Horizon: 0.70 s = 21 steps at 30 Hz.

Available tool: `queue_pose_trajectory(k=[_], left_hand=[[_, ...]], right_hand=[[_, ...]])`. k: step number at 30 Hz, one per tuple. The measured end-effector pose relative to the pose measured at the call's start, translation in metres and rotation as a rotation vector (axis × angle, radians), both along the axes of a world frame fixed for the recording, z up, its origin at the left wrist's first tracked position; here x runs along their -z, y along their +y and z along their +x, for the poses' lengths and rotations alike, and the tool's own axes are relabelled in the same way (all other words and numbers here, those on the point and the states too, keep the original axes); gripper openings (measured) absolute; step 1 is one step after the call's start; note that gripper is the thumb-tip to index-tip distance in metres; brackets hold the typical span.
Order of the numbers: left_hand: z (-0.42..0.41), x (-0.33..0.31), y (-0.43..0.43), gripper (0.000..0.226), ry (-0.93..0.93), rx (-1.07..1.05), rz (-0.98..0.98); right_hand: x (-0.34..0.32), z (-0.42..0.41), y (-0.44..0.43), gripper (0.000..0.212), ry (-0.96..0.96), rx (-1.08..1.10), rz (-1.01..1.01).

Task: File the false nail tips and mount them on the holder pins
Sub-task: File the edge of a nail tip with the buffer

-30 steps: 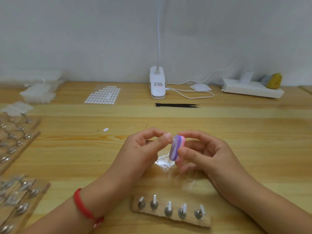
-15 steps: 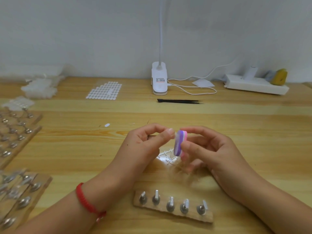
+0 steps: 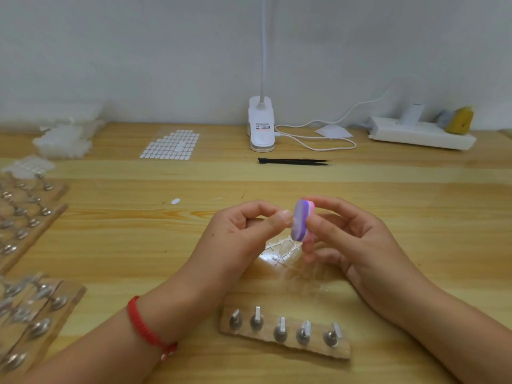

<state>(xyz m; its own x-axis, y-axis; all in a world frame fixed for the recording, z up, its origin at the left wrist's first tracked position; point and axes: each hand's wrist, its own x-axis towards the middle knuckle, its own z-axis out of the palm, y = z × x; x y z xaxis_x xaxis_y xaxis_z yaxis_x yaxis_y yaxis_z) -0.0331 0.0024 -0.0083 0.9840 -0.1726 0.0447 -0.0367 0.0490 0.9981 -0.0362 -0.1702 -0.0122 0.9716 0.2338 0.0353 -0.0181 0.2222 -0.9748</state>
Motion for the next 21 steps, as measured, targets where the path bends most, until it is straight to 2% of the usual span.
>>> queue_pose_trajectory(k=[3,7,11,15,19,21], left_hand=[[0.0014,0.0006,0.0017,0.021,0.02,-0.044,-0.062],[-0.0001,0.0012,-0.0012,0.027,-0.004,-0.041,-0.047],[-0.0006,0.0003,-0.001,0.027,0.0,-0.072,-0.045],[-0.001,0.0005,-0.0029,0.025,-0.01,-0.076,-0.058],[-0.0011,0.0007,-0.0027,0.027,-0.009,-0.075,-0.048],[-0.0004,0.0008,-0.0021,0.028,-0.006,-0.076,-0.049]], right_hand=[[0.0001,-0.0025,0.0018,0.031,-0.029,-0.062,-0.089],[0.0009,0.0001,-0.0001,0.037,-0.013,0.039,0.009],[0.0009,-0.0032,0.0019,0.029,-0.043,-0.081,-0.069],[0.0004,-0.0008,-0.0001,0.036,-0.009,0.04,0.014],[0.0001,-0.0038,0.0019,0.031,-0.05,-0.059,-0.061],[-0.0009,-0.0028,0.0015,0.033,-0.028,0.007,-0.012]])
